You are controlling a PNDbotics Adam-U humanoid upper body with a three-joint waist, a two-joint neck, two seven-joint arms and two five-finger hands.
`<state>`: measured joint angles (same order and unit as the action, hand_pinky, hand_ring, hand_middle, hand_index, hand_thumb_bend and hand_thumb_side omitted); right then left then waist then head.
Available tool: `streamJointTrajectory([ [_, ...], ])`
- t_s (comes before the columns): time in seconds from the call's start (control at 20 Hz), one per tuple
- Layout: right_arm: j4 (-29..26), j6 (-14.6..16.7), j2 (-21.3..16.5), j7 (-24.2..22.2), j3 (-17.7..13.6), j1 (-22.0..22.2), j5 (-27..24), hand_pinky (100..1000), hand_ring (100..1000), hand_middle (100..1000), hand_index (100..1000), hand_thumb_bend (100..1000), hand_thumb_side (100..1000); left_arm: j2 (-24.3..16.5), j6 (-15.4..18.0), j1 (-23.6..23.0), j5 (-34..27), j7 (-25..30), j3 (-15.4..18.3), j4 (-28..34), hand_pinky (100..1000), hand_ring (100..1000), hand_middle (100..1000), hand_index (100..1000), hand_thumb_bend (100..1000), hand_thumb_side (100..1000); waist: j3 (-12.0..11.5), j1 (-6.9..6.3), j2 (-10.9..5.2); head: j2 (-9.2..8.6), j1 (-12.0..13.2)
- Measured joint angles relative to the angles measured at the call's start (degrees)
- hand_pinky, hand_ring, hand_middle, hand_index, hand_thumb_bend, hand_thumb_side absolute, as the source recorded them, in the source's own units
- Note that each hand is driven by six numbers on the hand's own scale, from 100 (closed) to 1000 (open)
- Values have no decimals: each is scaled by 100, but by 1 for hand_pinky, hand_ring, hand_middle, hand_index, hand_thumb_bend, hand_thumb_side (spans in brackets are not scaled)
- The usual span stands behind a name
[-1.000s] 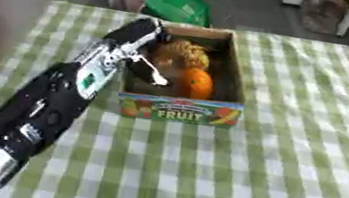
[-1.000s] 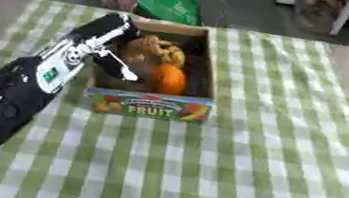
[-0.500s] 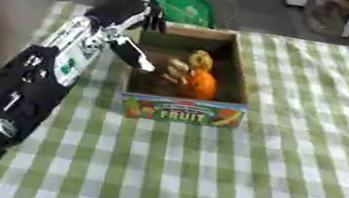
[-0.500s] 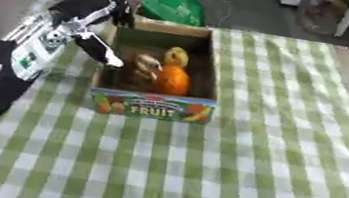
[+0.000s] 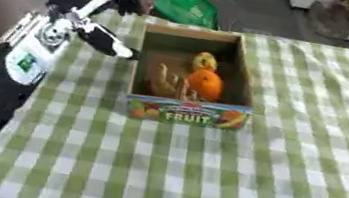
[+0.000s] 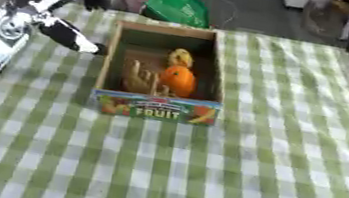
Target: Pick up objects on the table and place them in the box.
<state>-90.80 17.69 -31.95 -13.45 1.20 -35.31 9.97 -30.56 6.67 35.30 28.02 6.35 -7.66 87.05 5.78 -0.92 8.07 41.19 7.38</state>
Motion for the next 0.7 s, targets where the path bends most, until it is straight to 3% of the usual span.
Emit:
streamJointTrajectory([
  [0.35,-3,-43,0,75,-96,136,-8,734,831,703,883,100,231,4,-522,-1061,-1321,-517,584,1086,625,462,433,570,802,100,-74,-4,1,1,-31],
  [0.7,-26,-85,57,117,-192,375,-128,744,843,706,885,100,252,309,-719,-1685,-1847,-865,950,1591,624,458,429,570,801,100,-126,-1,2,6,-43],
])
